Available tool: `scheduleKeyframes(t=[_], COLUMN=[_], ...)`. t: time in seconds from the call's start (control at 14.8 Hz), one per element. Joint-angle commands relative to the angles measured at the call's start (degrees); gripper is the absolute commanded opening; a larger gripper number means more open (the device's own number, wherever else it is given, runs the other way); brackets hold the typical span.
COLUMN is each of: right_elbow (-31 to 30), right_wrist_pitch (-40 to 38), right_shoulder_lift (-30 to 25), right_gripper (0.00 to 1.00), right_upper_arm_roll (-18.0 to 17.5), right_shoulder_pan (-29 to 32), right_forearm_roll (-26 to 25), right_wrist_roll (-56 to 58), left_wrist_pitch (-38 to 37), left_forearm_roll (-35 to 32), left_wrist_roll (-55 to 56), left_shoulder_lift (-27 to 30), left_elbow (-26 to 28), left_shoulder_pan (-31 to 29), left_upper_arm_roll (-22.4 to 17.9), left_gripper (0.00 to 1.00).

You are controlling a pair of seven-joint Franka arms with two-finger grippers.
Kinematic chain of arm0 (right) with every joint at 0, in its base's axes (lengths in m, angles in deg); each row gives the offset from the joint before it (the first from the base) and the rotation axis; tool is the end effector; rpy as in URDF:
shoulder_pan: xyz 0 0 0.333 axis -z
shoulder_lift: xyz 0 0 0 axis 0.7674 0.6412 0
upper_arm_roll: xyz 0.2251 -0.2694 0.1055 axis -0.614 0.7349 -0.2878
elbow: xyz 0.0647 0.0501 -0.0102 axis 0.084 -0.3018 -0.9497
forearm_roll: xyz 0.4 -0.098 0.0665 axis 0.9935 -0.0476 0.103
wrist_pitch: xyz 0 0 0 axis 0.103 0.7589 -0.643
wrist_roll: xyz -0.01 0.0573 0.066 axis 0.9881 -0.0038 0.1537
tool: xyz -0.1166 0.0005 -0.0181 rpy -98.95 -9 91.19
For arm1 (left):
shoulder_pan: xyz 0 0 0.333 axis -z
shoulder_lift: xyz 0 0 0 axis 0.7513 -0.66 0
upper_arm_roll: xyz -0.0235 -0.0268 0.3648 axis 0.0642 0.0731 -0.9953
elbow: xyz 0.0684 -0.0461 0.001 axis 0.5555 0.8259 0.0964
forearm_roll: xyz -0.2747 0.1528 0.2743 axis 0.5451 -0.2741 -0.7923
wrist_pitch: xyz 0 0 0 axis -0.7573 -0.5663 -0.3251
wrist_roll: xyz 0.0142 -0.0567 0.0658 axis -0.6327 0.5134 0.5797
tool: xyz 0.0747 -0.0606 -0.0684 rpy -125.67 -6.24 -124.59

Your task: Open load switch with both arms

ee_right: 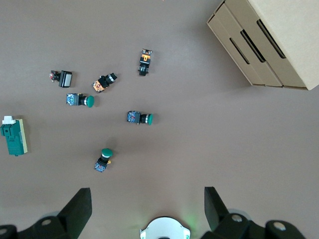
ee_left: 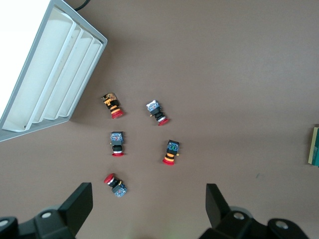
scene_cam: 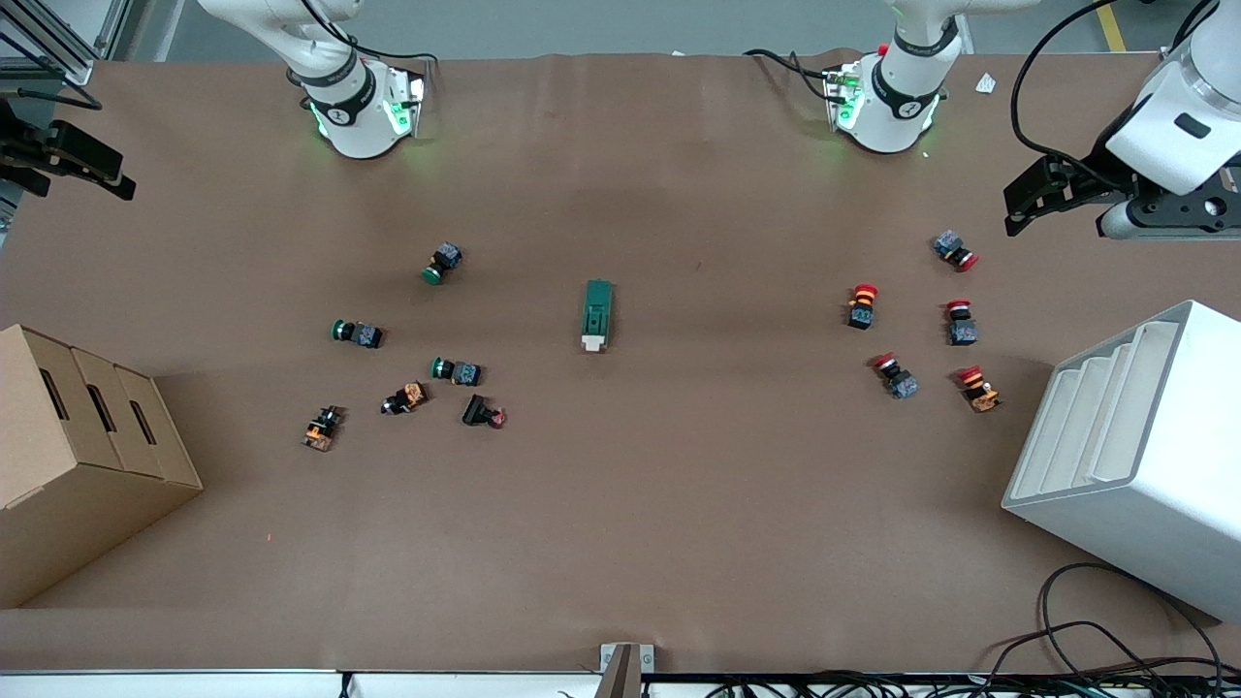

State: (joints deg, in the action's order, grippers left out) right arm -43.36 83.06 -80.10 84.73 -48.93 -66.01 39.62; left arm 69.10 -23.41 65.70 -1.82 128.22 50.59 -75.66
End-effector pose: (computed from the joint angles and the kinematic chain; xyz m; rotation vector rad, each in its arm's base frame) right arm 0.5135 -0.0291 0.7058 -3.1129 0.1042 0.1324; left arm 0.5458 -0.0873 0.6836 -3.1286 0.0542 -0.0095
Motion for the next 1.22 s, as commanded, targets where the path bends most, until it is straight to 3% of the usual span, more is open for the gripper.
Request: scheduleKeyframes(t=[0.0,0.41,0.61,0.88,1.15], right_elbow=[-0.8,-0.8,-0.8,-0.8,-0.7], right_wrist_pitch=[-0.1,-0.1,0.0,0.0,0.0], right_shoulder_lift=[-0.9,-1.0,-0.9,-0.9,-0.9], right_gripper=[1.00,1.00,1.00,1.00,1.00], right_upper_arm_roll=[-0.6,-0.6,-0.6,-0.6,-0.6], right_shoulder_pan=[0.7,0.8,0.7,0.7,0.7], right_forearm_roll=[-0.5,-0.5,-0.5,-0.5,-0.5], right_wrist_roll=[0.6,0.6,0.6,0.5,0.4], left_wrist_pitch=[-1.0,-0.6,3.9,10.7,16.4], left_forearm_roll=[0.2,0.7,0.0,-0.2,-5.0], left_wrist_roll=[-0.9,0.2,3.3,19.6,36.7], left_shoulder_lift=[-0.3,-1.9,-5.2,-11.7,-19.0], left_elbow=[-1.2,-1.2,-0.8,-0.5,0.3], left_shoulder_pan=[-0.2,0.8,3.7,9.1,20.1], left_upper_arm_roll=[0.1,0.6,5.1,11.3,12.0], left_gripper=[1.00,1.00,1.00,1.00,1.00])
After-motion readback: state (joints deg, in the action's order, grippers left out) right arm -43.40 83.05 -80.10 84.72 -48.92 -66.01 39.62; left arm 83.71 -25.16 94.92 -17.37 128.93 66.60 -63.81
